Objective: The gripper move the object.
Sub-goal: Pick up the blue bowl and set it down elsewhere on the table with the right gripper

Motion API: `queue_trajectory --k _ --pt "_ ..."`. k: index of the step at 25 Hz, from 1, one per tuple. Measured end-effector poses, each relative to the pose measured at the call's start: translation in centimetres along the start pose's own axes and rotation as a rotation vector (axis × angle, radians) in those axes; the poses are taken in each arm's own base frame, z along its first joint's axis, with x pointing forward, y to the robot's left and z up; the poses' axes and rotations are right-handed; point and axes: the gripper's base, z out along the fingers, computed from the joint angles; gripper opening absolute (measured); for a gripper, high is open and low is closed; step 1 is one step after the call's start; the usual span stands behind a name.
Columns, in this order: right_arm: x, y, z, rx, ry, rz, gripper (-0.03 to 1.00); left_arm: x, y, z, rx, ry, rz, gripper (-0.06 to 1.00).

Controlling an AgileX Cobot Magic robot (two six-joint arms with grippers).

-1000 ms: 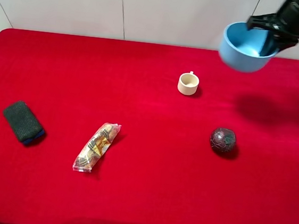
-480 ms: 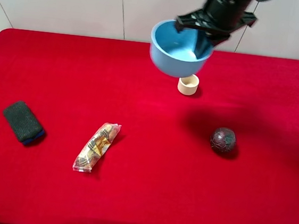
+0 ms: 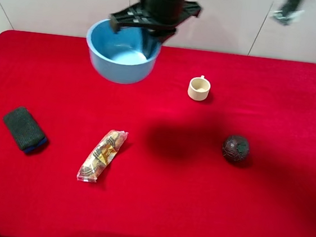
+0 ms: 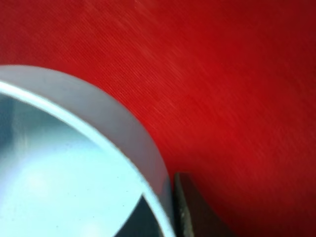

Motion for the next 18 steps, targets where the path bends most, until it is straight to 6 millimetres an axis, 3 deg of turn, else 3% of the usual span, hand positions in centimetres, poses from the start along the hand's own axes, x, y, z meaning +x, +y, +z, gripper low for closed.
queue_trajectory --k 8,18 --pt "-2.2 4.4 3.7 -0.031 -0.021 -0.08 -0.03 0.0 0.0 0.0 0.0 0.0 0.0 0.93" --pt "-3.5 5.4 10.9 -0.041 -0.029 -0.08 -0.03 0.0 0.0 0.0 0.0 0.0 0.0 0.93"
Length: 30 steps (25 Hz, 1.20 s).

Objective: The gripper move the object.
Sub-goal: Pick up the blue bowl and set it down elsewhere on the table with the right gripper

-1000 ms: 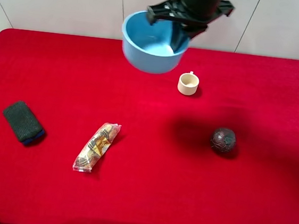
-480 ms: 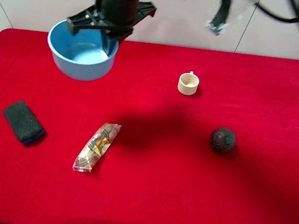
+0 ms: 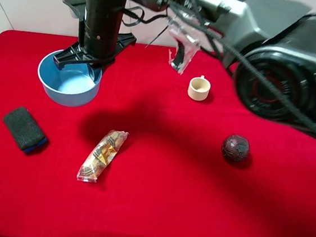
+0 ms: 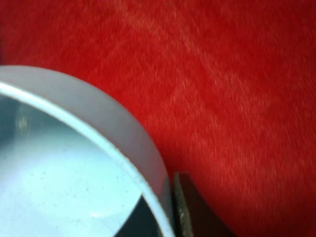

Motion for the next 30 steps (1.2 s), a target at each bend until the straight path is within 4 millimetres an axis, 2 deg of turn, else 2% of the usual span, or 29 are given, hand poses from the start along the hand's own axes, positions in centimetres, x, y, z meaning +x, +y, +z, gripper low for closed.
queue_trajectory --k 7,15,24,30 --pt "-0.5 -0.3 3.1 -0.004 -0.077 0.019 -0.03 0.0 0.0 0.0 0.0 0.0 0.0 0.93" --pt "-0.6 -0.7 5.7 -0.011 -0.121 0.038 -0.03 0.0 0.0 0.0 0.0 0.0 0.0 0.93" --pt "0.3 -1.1 9.1 -0.01 -0.106 0.053 -0.03 0.0 0.0 0.0 0.0 0.0 0.0 0.93" --pt "0.2 -1.1 9.4 -0.017 -0.116 0.06 -0.03 0.0 0.0 0.0 0.0 0.0 0.0 0.93"
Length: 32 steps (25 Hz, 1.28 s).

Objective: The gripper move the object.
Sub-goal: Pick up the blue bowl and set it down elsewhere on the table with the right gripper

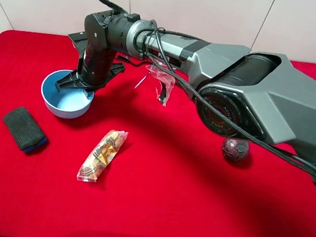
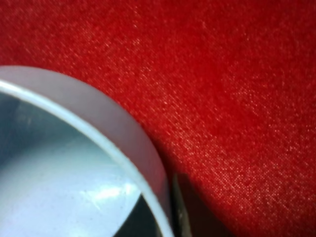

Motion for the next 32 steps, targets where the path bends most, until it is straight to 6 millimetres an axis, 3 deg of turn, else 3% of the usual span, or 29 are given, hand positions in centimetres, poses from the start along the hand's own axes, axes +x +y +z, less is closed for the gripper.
queue_trajectory --k 7,10,13,16,25,32 --pt "0.1 0.0 0.1 -0.002 0.002 0.005 0.01 0.0 0.0 0.0 0.0 0.0 0.0 0.93" --pt "0.4 -0.1 0.6 0.001 0.021 0.006 0.17 0.0 0.0 0.0 0.0 0.0 0.0 0.93" --pt "0.4 -0.1 0.6 -0.005 0.022 0.012 0.41 0.0 0.0 0.0 0.0 0.0 0.0 0.93" --pt "0.4 0.1 0.5 -0.008 0.019 0.009 0.56 0.0 0.0 0.0 0.0 0.0 0.0 0.93" --pt "0.1 0.2 -0.2 -0.004 0.022 0.003 0.6 0.0 0.0 0.0 0.0 0.0 0.0 0.93" --pt "-1.1 0.8 -3.1 -0.008 -0.013 -0.007 0.6 0.0 0.0 0.0 0.0 0.0 0.0 0.93"
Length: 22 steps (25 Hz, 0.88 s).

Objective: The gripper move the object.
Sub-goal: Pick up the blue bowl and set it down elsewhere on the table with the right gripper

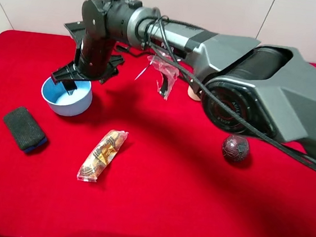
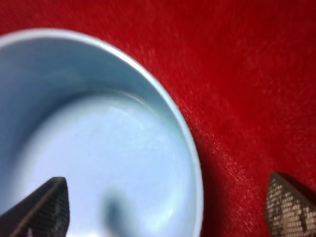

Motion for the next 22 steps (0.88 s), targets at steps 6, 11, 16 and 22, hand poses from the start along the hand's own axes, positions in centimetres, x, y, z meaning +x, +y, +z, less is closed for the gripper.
queue_trajectory --k 6,11,16,22 --pt "-0.4 0.4 -2.1 0.0 0.022 -0.007 0.6 0.0 0.0 0.0 0.0 0.0 0.0 0.93" --pt "-0.5 0.4 -3.4 0.016 0.05 -0.021 0.6 0.0 0.0 0.0 0.0 0.0 0.0 0.93" --pt "-0.8 0.7 -5.5 0.023 0.067 -0.03 0.6 0.0 0.0 0.0 0.0 0.0 0.0 0.93" --pt "-0.8 0.9 -7.4 0.024 0.096 -0.036 0.6 0.0 0.0 0.0 0.0 0.0 0.0 0.93"
